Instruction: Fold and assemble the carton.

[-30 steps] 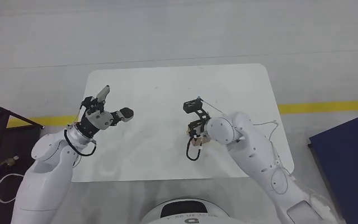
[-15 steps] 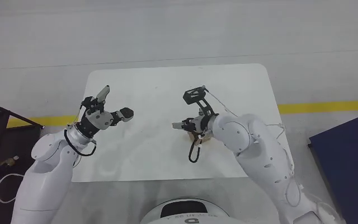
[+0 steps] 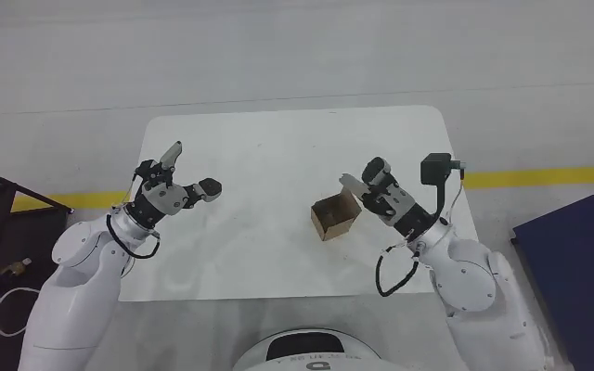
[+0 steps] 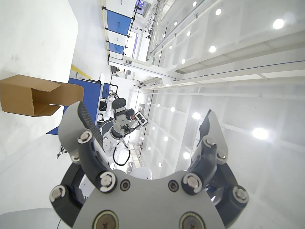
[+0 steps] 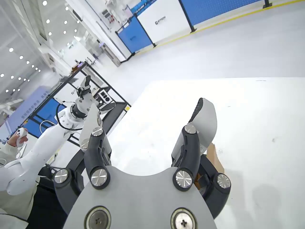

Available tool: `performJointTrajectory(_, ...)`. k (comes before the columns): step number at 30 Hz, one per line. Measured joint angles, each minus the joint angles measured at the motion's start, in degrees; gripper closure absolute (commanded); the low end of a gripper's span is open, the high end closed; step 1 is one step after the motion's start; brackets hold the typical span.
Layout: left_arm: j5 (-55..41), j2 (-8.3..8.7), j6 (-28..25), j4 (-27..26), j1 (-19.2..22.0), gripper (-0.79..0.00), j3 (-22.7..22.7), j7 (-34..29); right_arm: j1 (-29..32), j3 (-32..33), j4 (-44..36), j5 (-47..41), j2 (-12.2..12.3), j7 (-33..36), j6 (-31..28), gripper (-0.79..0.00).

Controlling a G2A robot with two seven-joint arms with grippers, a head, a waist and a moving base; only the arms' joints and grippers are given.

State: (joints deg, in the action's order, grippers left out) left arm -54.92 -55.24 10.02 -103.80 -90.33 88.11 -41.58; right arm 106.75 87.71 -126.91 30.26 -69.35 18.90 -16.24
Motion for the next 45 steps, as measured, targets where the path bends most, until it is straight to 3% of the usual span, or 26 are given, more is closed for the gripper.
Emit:
performJointTrajectory(2,0.0,0.00,0.0,0.0,0.0,-0.785,0.0,0.0,2.5,1.2,2.0,-0.7,0.0,-3.1,-2.3,-0.733)
performJointTrajectory(4,0.0,0.00,0.0,0.0,0.0,-0.785,0.0,0.0,4.6,2.6,4.0,-0.2,0.1,-4.6,-1.6,-0.776)
performJointTrajectory(8,0.0,0.00,0.0,0.0,0.0,-0.785,0.0,0.0,7.4,2.8,6.5,-0.4,0.3,0.7,3.3,-0.683)
performJointTrajectory(14,0.0,0.00,0.0,0.0,0.0,-0.785,0.0,0.0,6.9,0.7,9.4,-4.5,0.6,13.4,11.0,-0.613)
performJointTrajectory(18,0.0,0.00,0.0,0.0,0.0,-0.785,0.0,0.0,3.1,-2.1,13.5,-6.7,0.4,14.2,11.4,-0.517)
performJointTrajectory(24,0.0,0.00,0.0,0.0,0.0,-0.785,0.0,0.0,-4.2,-4.8,21.3,-10.3,-0.1,9.6,7.0,-0.613)
performJointTrajectory(39,0.0,0.00,0.0,0.0,0.0,-0.785,0.0,0.0,-20.2,-11.6,34.8,-13.4,-1.0,9.4,2.5,-0.631)
performJointTrajectory(43,0.0,0.00,0.0,0.0,0.0,-0.785,0.0,0.0,-22.8,-13.3,37.0,-13.8,-1.2,8.7,0.8,-0.730)
performJointTrajectory(45,0.0,0.00,0.0,0.0,0.0,-0.785,0.0,0.0,-23.9,-14.0,37.9,-14.0,-1.4,8.2,0.2,-0.739)
